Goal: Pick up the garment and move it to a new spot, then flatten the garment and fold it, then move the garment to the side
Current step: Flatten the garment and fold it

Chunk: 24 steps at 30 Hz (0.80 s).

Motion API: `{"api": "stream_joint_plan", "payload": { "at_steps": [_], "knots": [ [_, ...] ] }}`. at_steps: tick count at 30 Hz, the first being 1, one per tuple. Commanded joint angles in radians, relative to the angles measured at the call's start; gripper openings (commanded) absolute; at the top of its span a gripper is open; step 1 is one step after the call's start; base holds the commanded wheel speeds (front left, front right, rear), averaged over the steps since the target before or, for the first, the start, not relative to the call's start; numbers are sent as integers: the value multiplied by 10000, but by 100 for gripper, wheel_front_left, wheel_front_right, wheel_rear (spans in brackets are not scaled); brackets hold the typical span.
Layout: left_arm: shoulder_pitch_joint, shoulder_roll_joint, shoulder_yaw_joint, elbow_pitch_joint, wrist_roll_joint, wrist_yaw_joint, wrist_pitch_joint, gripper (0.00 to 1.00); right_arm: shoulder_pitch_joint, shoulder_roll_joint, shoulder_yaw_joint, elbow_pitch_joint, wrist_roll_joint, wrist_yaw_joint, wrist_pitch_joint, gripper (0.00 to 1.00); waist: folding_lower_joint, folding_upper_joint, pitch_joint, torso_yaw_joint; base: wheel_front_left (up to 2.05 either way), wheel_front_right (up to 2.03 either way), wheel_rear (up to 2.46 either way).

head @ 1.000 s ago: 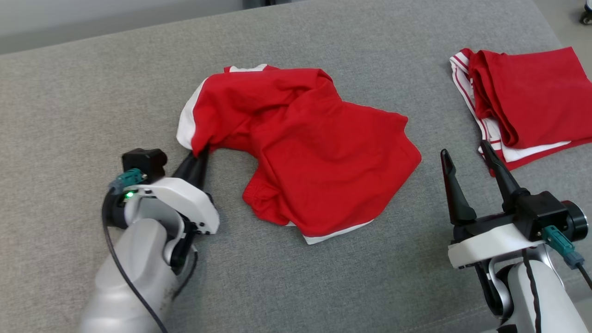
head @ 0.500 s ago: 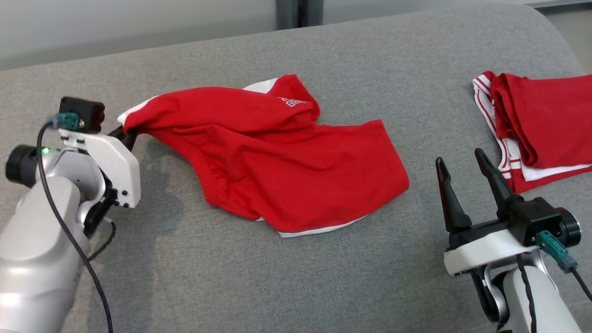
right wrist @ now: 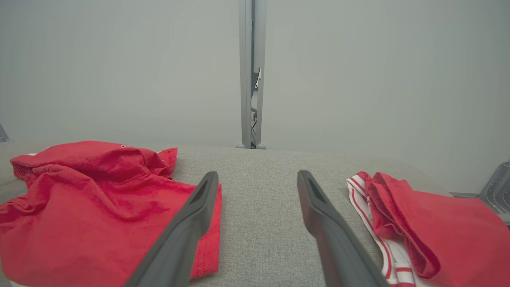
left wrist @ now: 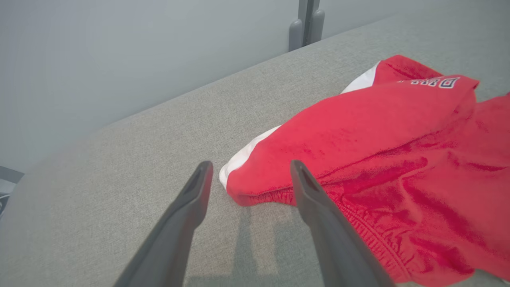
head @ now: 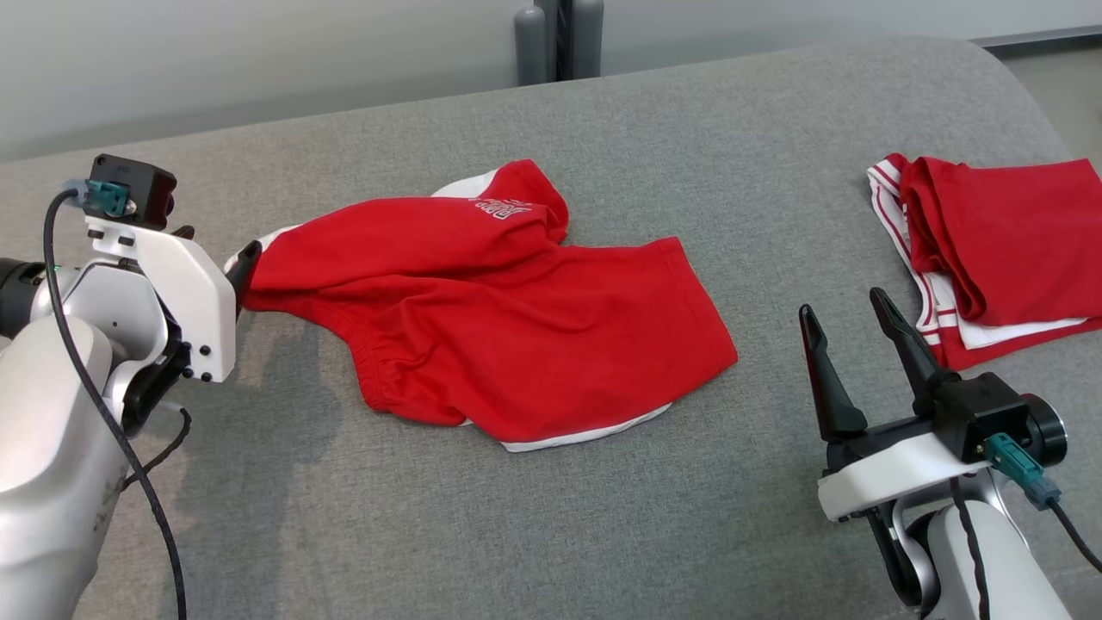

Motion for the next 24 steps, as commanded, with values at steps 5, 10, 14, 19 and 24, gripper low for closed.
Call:
{"api": "stream_joint_plan", "payload": {
  "at_steps": [5,10,14,19,24],
  "knots": [
    [465,-145,357,-592,-78,601,-941,100,138,-42,-109,23,-93,-3,-14,100,0,0,-271,209,0,0,0],
    [1058,-383,854,-1526,-217,1172,-2270,100,319,-44,-199,-59,-246,-3,-14,100,0,0,-555,596,0,0,0],
    [1846,-736,1202,-2277,-466,1430,-3413,100,406,-44,-337,-95,-373,-3,-14,100,0,0,-746,975,0,0,0],
    [2996,-1211,1497,-3086,-696,1389,-5161,100,568,-98,-498,-127,-437,-3,-16,100,0,0,-941,1450,0,0,0],
    [4164,-1605,1643,-3427,-825,1331,-6333,100,731,-171,-555,-99,-427,-3,-14,100,0,0,-1134,1816,0,0,0]
  ]
}}
